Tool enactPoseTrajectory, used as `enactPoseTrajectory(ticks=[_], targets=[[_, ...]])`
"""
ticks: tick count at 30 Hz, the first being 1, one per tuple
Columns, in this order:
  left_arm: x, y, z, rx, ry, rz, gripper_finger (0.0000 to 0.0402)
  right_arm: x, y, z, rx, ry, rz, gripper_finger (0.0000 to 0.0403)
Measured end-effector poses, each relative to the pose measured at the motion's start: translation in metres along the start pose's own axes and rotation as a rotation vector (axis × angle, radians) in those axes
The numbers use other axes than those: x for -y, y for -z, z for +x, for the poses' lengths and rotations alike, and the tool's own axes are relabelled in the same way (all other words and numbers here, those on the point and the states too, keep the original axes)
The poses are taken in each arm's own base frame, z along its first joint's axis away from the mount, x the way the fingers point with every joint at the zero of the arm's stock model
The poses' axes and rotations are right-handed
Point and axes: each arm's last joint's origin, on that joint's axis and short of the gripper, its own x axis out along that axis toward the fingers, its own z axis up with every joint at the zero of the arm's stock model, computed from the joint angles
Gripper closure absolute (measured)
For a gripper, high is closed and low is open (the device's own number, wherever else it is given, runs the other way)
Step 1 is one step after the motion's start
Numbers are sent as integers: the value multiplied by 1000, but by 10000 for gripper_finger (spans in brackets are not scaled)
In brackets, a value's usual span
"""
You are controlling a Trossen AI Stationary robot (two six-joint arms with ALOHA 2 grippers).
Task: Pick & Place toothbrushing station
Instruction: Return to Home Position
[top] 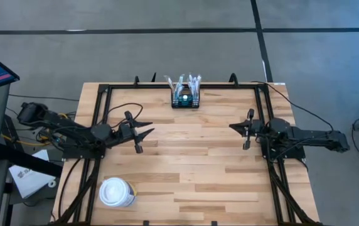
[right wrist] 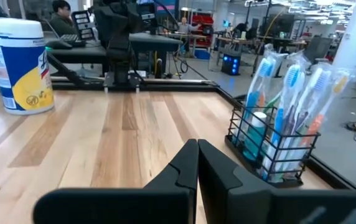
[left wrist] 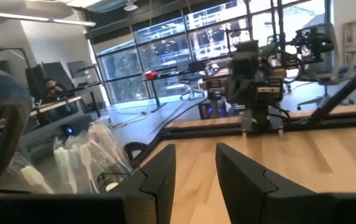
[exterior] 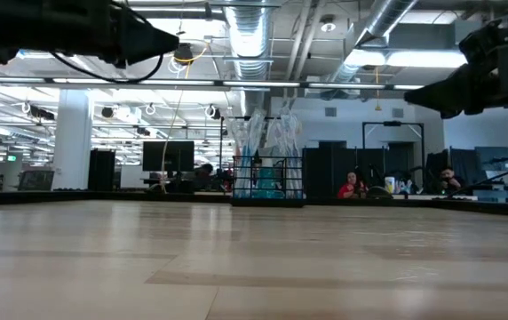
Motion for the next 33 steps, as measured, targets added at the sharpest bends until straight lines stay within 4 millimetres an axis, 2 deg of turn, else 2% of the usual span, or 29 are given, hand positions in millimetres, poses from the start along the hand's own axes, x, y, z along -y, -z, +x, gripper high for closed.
enactPoseTrajectory(ticks=[6, 14, 19, 27, 33], targets=[[-12, 9, -16, 27, 14, -18, 294, 0, 3, 2, -32, -1, -4, 401], [-36, 21, -42, 149, 29, -135, 294, -1, 6, 5, -78, -4, -19, 401], [-41, 22, -45, 158, 92, -166, 294, -1, 9, 6, -105, -6, -24, 401], [-44, 16, -50, 203, 73, -170, 294, -2, 12, 8, -138, -9, -52, 401], [-47, 15, -61, 195, 56, -161, 294, -1, 3, 7, -94, -2, -14, 401]])
